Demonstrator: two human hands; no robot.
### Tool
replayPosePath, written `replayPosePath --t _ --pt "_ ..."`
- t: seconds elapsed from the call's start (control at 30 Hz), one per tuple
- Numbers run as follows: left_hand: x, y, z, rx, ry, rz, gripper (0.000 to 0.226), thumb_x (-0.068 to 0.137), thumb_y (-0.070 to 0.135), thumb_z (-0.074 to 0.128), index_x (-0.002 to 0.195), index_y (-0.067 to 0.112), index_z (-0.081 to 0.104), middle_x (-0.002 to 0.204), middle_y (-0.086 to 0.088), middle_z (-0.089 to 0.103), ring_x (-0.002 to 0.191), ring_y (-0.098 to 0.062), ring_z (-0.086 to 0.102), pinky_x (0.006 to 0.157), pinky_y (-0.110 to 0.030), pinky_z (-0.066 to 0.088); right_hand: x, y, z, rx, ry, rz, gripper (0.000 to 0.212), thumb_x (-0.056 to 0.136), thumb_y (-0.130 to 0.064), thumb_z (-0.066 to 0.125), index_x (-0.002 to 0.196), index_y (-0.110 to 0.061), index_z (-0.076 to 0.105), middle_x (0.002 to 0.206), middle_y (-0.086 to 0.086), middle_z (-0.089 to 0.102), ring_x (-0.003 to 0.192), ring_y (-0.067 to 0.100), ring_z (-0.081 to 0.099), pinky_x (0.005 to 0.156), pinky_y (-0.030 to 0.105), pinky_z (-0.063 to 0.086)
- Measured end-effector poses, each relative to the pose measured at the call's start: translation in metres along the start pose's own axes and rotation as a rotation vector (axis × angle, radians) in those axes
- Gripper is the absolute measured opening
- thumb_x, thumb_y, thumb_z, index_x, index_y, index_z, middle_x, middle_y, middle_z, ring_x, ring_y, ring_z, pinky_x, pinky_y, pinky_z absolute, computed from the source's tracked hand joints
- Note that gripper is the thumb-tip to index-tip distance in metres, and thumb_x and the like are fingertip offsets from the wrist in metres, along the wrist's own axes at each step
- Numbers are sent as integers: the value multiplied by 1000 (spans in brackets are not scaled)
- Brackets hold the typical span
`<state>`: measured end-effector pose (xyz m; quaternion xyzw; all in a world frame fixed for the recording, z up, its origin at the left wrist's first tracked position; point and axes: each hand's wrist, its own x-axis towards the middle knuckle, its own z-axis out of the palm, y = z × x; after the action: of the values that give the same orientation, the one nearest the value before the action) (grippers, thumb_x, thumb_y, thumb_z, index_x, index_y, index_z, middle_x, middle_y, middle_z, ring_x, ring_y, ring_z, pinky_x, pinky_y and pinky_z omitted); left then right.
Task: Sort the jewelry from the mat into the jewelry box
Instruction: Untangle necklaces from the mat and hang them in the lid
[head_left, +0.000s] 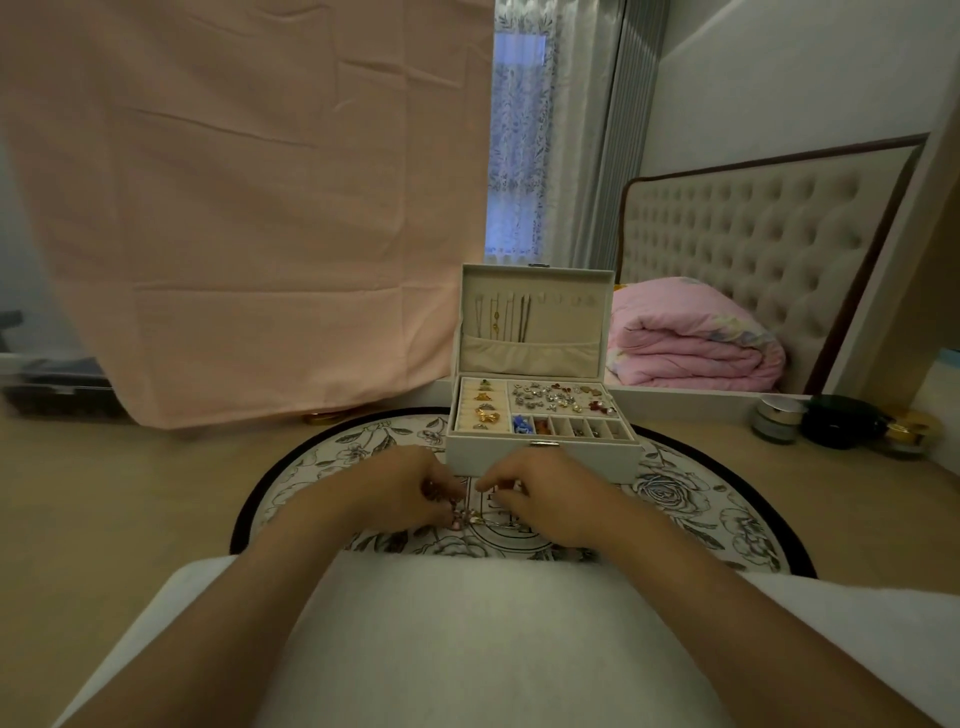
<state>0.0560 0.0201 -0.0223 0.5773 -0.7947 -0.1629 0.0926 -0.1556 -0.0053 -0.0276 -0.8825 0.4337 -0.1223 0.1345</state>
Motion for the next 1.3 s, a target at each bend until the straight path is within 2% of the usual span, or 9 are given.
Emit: replayPosePath --t 0.2,0.37,0.53,0.63,0.77,0.9,1.13,1.23,1.3 --pt "-1 -15 9 -69 145 78 3 84 28 76 83 29 78 89 11 70 84 -5 64 82 -30 54 13 -5 20 -17 59 -71 14 93 -25 68 101 -19 78 102 -3 64 91 13 61 84 31 51" --pt "0 -17 8 -384 258 56 5 91 22 69 88 26 69 88 8 74 85 -4 68 86 -30 55 12 0 28 -2 67 -70 13 99 -24 57 98 -16 66 101 1 56 92 14 51 85 30 46" --pt "-2 -7 8 -600 293 72 4 95 15 64 95 13 68 88 -4 76 80 -14 71 78 -27 56 10 -8 23 486 -20 90 20 104 -23 51 95 -29 68 76 -9 60 65 7 51 61 22 39" --pt "-3 -2 8 -743 321 66 6 95 9 62 98 6 67 79 -2 74 70 -8 68 65 -18 52 6 -9 17 743 -94 113 22 104 -16 51 101 -11 73 79 -7 73 77 8 66 76 19 48" --pt "-4 1 6 -877 303 37 6 97 7 59 98 6 65 81 0 74 67 -11 67 63 -23 52 5 -1 13 821 -23 140 18 99 -17 61 97 -7 75 68 0 65 61 11 56 63 25 49" --pt "-6 -4 3 -760 322 -42 8 98 10 57 94 11 64 69 5 65 50 -8 56 52 -25 48 4 3 10 745 118 210 16 94 -25 68 90 -14 79 72 1 71 53 8 50 49 18 41" --pt "-4 -2 7 -616 314 -7 12 101 12 51 95 15 61 78 3 75 55 -17 51 54 -23 40 8 2 15 844 183 207 22 105 -21 49 99 -10 67 96 5 76 87 14 71 79 31 56" --pt "-4 -1 6 -649 329 -9 12 102 13 50 95 14 59 69 1 71 44 -9 36 44 -20 31 7 -3 21 1033 141 216 25 108 -23 41 111 -4 57 100 10 70 79 27 71 60 34 58" --pt "-5 0 7 -647 326 -21 12 102 13 50 95 12 59 60 2 63 43 -7 38 44 -19 31 6 -5 19 976 140 231 24 108 -29 39 106 -12 56 100 7 70 63 24 65 44 25 48"
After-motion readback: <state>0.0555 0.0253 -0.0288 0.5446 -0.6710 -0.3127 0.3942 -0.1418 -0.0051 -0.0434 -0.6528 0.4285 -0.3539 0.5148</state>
